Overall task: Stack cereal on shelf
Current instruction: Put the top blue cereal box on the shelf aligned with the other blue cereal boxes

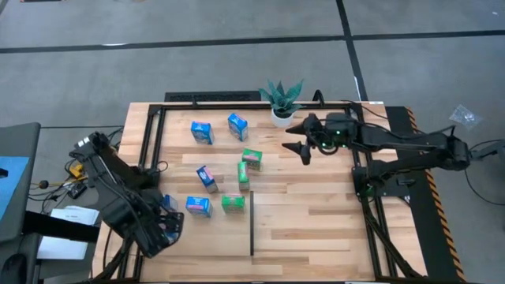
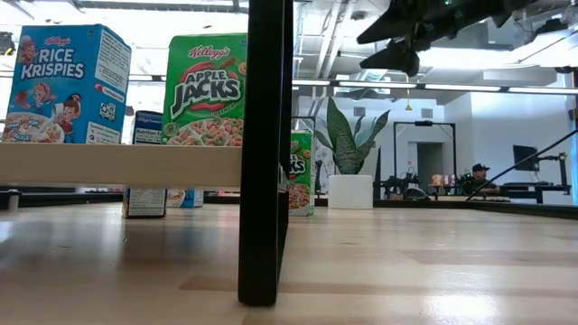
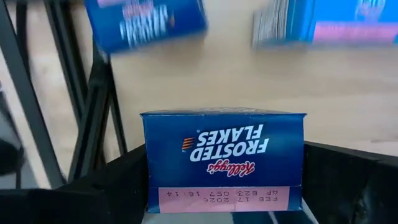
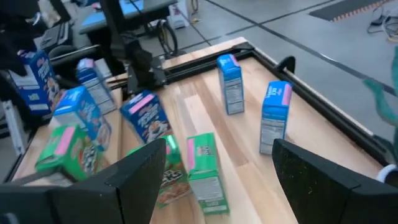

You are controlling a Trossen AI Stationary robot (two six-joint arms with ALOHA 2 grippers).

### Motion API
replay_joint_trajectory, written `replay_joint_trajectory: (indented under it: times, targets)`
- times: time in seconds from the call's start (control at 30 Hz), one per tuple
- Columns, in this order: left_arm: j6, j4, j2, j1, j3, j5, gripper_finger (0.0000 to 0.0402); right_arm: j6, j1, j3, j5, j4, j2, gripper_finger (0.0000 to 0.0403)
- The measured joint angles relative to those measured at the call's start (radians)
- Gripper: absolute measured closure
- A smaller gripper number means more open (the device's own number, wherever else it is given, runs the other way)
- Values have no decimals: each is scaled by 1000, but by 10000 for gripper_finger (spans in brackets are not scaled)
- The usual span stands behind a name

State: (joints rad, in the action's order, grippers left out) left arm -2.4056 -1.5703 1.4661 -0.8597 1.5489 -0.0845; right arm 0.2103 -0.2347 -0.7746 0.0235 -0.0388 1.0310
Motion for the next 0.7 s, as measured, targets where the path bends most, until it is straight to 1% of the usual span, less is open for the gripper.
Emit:
replay_joint_trajectory:
  times: [0.07,0.17,0.3,0.37,0.53,0.7]
  targets:
    - [1,-1,-36,-6,-56,-20,83,3,-13,0,0,21,7,85]
    - [11,-2,-74,-21,-139,-23,83,3,-26,0,0,24,6,85]
    - [7,6,-91,-46,-212,18,83,36,-43,0,1,28,0,85]
    - [-3,33,-90,-59,-230,28,83,51,-46,0,2,22,-6,85]
    - [-7,107,-65,-63,-263,16,83,52,-49,0,4,25,-7,85]
    - [0,107,-21,-71,-263,8,83,51,-49,0,5,25,-7,85]
